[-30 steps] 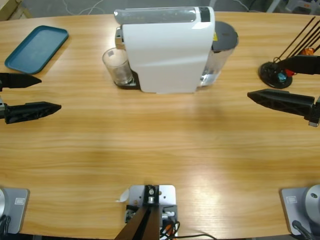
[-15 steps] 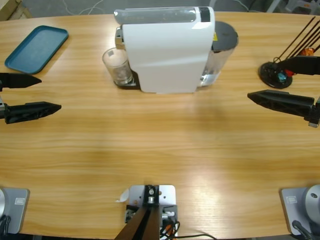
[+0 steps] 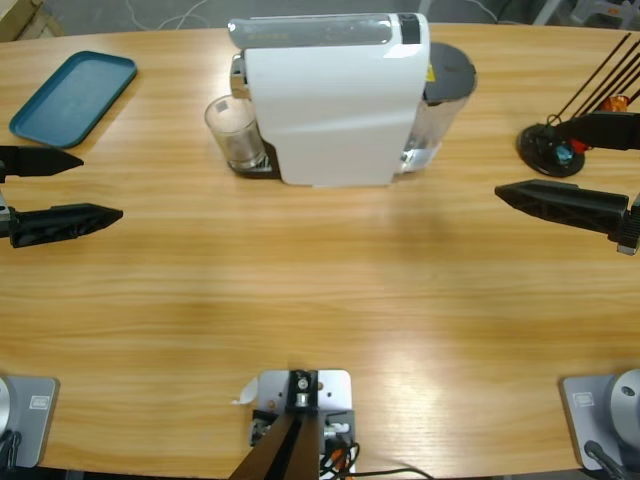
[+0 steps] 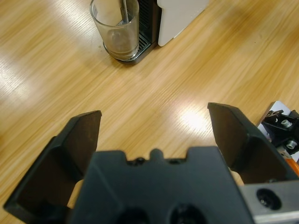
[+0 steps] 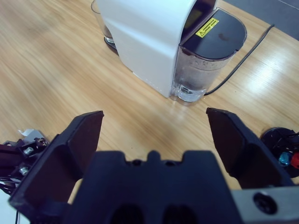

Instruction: Pour coffee

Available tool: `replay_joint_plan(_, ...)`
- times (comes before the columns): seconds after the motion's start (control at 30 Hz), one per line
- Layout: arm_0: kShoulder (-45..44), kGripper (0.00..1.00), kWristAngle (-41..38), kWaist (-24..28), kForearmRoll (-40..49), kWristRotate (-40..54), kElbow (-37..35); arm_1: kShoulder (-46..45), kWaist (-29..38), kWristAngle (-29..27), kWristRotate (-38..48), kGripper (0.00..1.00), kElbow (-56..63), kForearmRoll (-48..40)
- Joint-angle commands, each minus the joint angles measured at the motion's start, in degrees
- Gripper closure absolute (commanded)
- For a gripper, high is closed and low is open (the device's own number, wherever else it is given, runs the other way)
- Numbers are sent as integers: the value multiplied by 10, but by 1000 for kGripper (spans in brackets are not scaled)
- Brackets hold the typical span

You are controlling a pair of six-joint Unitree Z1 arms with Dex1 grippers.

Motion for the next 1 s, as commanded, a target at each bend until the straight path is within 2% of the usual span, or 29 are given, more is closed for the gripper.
replay_joint_plan(0.03,19,0,-10,-2,-2,5,15,6,5,8,-5,0,11,6)
replay_joint_plan(1.0,25,0,0,-2,-20,13,16,13,6,16,-5,0,12,5)
